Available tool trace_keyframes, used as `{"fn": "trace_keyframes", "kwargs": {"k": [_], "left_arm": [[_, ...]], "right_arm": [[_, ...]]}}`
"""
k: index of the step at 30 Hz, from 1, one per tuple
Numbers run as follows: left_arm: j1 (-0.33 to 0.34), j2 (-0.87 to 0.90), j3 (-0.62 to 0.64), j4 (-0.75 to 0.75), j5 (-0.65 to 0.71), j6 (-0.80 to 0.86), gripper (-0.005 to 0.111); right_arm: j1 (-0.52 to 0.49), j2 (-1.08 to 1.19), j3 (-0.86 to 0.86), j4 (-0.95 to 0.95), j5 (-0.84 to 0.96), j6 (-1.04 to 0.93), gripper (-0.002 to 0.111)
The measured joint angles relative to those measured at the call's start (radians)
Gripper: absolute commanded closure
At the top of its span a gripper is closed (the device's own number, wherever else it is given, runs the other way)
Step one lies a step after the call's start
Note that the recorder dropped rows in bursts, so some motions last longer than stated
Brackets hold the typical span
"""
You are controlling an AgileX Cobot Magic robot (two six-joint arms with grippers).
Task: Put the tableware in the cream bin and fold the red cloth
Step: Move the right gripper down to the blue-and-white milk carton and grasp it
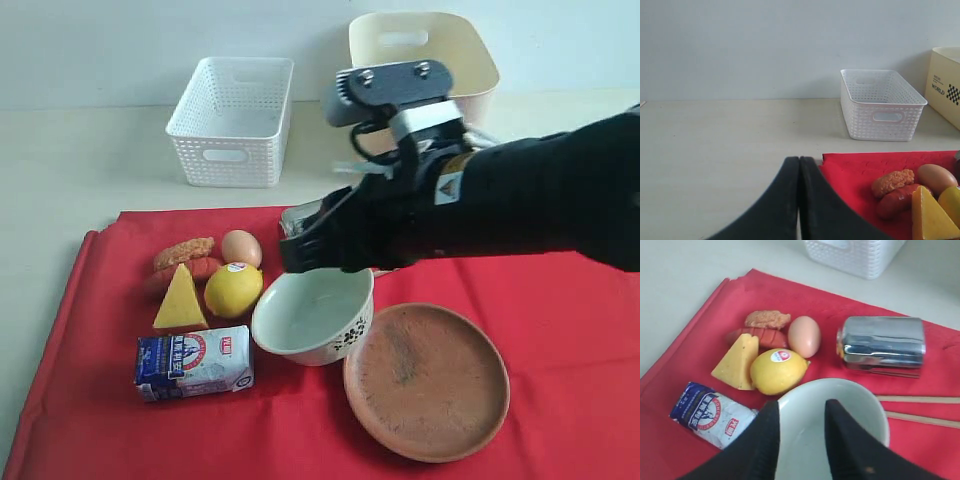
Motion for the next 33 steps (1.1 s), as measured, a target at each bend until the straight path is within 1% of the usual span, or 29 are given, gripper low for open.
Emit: {"fn": "trace_keyframes", "kwargs": {"k": [2, 5, 9, 15, 25, 26, 30, 33], "left_arm": [[0.000, 0.000, 0.000, 0.000, 0.000, 0.000, 0.107], [0.000, 0.000, 0.000, 0.000, 0.000, 0.000, 0.107], [0.000, 0.000, 0.000, 0.000, 0.000, 0.000, 0.107], [0.000, 0.000, 0.000, 0.000, 0.000, 0.000, 0.107], [0.000, 0.000, 0.000, 0.000, 0.000, 0.000, 0.107], [0.000, 0.000, 0.000, 0.000, 0.000, 0.000, 0.107], [0.000, 0.000, 0.000, 0.000, 0.000, 0.000, 0.107], [0.000, 0.000, 0.000, 0.000, 0.000, 0.000, 0.107]], "right_arm": [[0.029, 0.046, -0.030, 0.000, 0.003, -0.014, 0.059], [0.064, 0.124, -0.082, 0.000, 0.008, -0.040, 0.055], [0.101, 0.216, -0.170, 0.000, 0.042, -0.095, 0.055], [0.144, 0.334, -0.325, 0.000, 0.115, -0.231, 0.055], [0.148, 0.541, -0.505, -0.021, 0.183, -0.303, 0.055], [0.148, 0.544, -0.508, -0.021, 0.193, -0.326, 0.054], [0.148, 0.548, -0.511, -0.025, 0.243, -0.417, 0.044], [0.155, 0.548, -0.513, -0.025, 0.312, -0.526, 0.042]]}}
